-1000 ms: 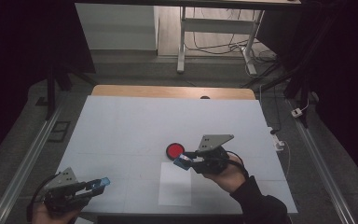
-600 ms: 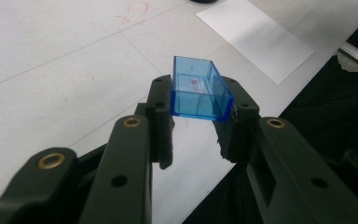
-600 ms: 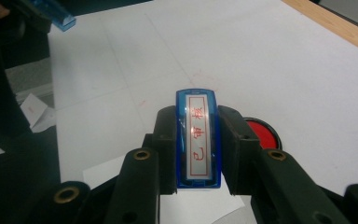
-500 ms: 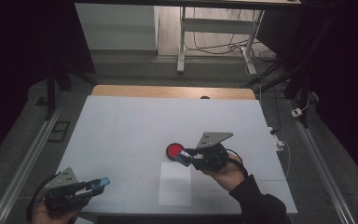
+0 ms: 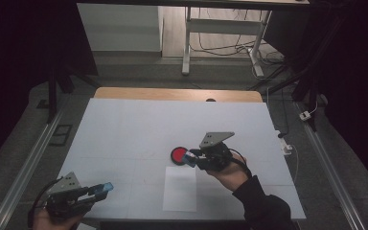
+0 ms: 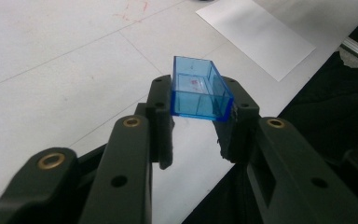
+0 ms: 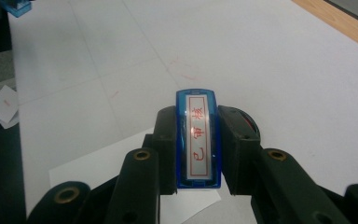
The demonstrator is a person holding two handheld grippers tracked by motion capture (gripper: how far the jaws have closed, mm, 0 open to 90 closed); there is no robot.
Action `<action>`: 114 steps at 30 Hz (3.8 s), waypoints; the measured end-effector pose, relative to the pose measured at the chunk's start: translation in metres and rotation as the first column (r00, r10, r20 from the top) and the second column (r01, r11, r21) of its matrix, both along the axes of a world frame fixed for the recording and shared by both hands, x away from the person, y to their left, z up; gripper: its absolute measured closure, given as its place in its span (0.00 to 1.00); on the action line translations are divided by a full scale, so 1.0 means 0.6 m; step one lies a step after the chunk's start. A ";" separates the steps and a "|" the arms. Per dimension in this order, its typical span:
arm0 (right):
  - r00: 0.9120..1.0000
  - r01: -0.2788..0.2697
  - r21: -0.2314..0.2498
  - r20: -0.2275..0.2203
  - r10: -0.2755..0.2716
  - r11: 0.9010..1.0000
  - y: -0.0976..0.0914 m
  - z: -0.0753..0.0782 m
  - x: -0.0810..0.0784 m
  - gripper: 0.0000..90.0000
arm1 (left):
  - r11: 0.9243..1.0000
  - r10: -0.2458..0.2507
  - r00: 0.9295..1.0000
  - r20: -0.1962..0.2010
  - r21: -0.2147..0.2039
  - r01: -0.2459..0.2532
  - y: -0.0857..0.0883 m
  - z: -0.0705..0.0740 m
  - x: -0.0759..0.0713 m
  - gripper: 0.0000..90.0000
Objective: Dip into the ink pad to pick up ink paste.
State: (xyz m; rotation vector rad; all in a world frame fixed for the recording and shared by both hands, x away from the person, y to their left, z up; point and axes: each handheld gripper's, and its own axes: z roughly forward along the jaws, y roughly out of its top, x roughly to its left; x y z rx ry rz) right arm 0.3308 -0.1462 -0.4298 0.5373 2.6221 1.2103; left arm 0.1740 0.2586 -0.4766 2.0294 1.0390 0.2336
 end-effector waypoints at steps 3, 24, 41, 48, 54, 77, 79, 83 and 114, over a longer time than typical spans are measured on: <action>1.000 0.013 -0.003 -0.003 -0.013 1.000 0.003 -0.003 0.008 0.78 | 1.000 -0.003 1.000 0.002 -0.001 0.003 0.000 0.000 0.000 0.76; 0.998 0.055 -0.044 -0.031 -0.056 0.998 0.034 -0.032 0.057 0.78 | 1.000 -0.008 1.000 -0.004 0.003 0.008 -0.001 -0.001 0.001 0.76; 0.994 0.080 -0.091 -0.060 -0.086 0.993 0.057 -0.063 0.096 0.78 | 1.000 -0.009 1.000 -0.009 0.010 0.009 -0.002 -0.001 0.002 0.76; 0.994 0.083 -0.108 -0.066 -0.090 0.991 0.064 -0.074 0.105 0.78 | 1.000 -0.011 1.000 -0.009 0.011 0.011 -0.002 -0.001 0.002 0.76; 0.993 0.086 -0.127 -0.070 -0.095 0.988 0.069 -0.080 0.109 0.78 | 1.000 -0.012 1.000 -0.010 0.012 0.013 -0.002 -0.001 0.002 0.76; 0.972 0.108 -0.062 -0.204 -0.119 0.992 0.058 -0.090 0.138 0.78 | 1.000 -0.011 1.000 -0.016 0.018 0.011 -0.003 -0.002 0.003 0.76; 0.974 0.105 -0.073 -0.191 -0.118 0.992 0.060 -0.089 0.136 0.78 | 1.000 -0.011 1.000 -0.016 0.019 0.011 -0.003 -0.002 0.003 0.76; 0.983 0.100 -0.100 -0.142 -0.113 0.990 0.068 -0.088 0.127 0.78 | 1.000 -0.012 1.000 -0.016 0.020 0.012 -0.004 -0.002 0.003 0.76; 0.984 0.128 -0.075 -0.115 -0.136 0.989 0.064 -0.090 0.117 0.78 | 1.000 -0.020 1.000 -0.023 0.014 0.020 -0.004 -0.002 0.005 0.76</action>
